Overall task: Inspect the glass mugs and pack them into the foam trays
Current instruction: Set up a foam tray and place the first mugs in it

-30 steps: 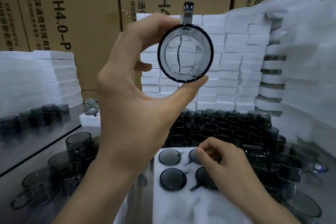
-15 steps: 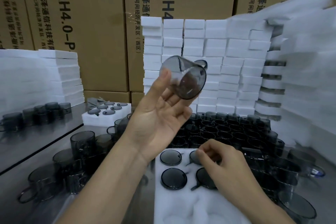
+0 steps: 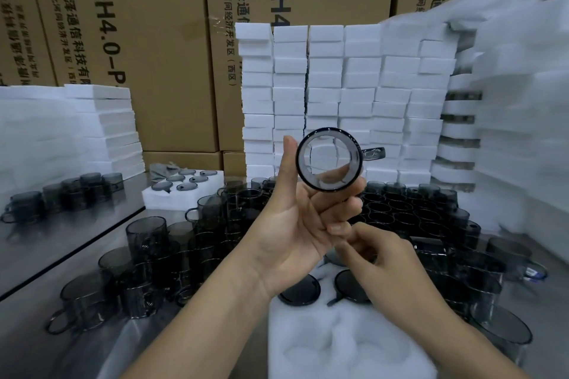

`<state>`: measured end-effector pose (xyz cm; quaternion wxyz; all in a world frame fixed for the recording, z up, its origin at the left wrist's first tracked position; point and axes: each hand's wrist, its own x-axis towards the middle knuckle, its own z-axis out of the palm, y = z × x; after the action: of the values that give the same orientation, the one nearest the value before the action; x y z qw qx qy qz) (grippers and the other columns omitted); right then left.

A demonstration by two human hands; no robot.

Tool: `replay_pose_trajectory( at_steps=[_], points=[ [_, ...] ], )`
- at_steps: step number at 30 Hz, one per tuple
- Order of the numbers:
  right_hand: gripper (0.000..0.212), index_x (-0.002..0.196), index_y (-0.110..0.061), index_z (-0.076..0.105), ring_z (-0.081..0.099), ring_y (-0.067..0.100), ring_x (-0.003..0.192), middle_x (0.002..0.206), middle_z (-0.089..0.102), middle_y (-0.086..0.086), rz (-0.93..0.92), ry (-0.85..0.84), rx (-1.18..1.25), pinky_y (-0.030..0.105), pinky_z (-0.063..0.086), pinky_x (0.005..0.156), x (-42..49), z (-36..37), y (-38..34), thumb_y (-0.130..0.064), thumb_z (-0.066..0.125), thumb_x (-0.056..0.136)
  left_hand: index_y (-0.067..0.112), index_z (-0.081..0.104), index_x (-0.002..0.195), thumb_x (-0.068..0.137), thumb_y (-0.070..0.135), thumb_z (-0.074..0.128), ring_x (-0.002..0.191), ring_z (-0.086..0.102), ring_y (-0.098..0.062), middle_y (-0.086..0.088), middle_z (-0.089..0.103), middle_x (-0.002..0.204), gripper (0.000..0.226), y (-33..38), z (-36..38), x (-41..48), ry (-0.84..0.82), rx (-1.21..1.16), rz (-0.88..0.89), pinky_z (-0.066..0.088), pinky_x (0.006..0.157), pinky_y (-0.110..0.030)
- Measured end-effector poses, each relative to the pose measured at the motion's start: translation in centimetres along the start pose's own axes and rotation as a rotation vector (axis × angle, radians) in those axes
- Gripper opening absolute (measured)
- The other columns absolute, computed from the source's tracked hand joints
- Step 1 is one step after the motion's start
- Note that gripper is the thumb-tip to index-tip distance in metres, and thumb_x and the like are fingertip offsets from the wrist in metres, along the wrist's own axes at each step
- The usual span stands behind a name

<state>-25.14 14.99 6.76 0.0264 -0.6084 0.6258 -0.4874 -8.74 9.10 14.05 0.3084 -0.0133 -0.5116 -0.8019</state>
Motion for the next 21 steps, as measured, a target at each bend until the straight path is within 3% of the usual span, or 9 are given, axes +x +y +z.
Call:
replay_pose_trajectory(
  at_steps=[8,12,17,21],
  points=[
    [0.018,0.083,-0.03,0.07,0.066,0.006,0.071,0.073,0.072,-0.014,0.016,0.004,-0.046,0.027,0.047,0.063,0.0,0.1,0.0,-0.04,0.066,0.097,0.01,0.084,0.103,0.058,0.076,0.087,0.072,0.075,-0.008,0.0,0.081,0.091,0.08,0.0,-0.9,0.2,0.022,-0.024,0.013,0.049,0.06,-0.02],
    [0.004,0.096,-0.036,0.067,0.065,0.008,0.072,0.079,0.07,-0.016,0.001,0.096,-0.036,0.03,0.049,0.063,-0.1,-0.2,-0.2,-0.038,0.069,0.093,0.016,0.084,0.098,0.056,0.074,0.091,0.081,0.077,-0.013,-0.002,0.079,0.095,0.072,0.0,-1.1,0.2,0.084,0.02,0.046,0.053,0.061,-0.023],
    [0.052,0.13,-0.049,0.052,0.068,0.014,0.085,0.11,0.063,-0.02,-0.097,0.287,0.171,0.017,0.051,0.068,-0.1,-0.9,-1.4,-0.036,0.078,0.086,0.026,0.076,0.119,0.079,0.048,0.088,0.112,0.074,-0.02,-0.003,0.078,0.119,0.047,0.1,-2.0,0.4,0.242,0.205,0.119,0.058,0.077,-0.024],
    [0.069,0.138,-0.048,0.051,0.067,0.012,0.108,0.127,0.061,-0.021,-0.131,0.299,0.253,0.028,0.058,0.078,-0.2,-1.4,-2.2,-0.04,0.09,0.082,0.018,0.066,0.131,0.077,0.044,0.089,0.108,0.074,-0.019,-0.005,0.077,0.121,0.064,-0.3,-2.3,0.5,0.276,0.397,0.127,0.054,0.09,-0.033]
  ],
)
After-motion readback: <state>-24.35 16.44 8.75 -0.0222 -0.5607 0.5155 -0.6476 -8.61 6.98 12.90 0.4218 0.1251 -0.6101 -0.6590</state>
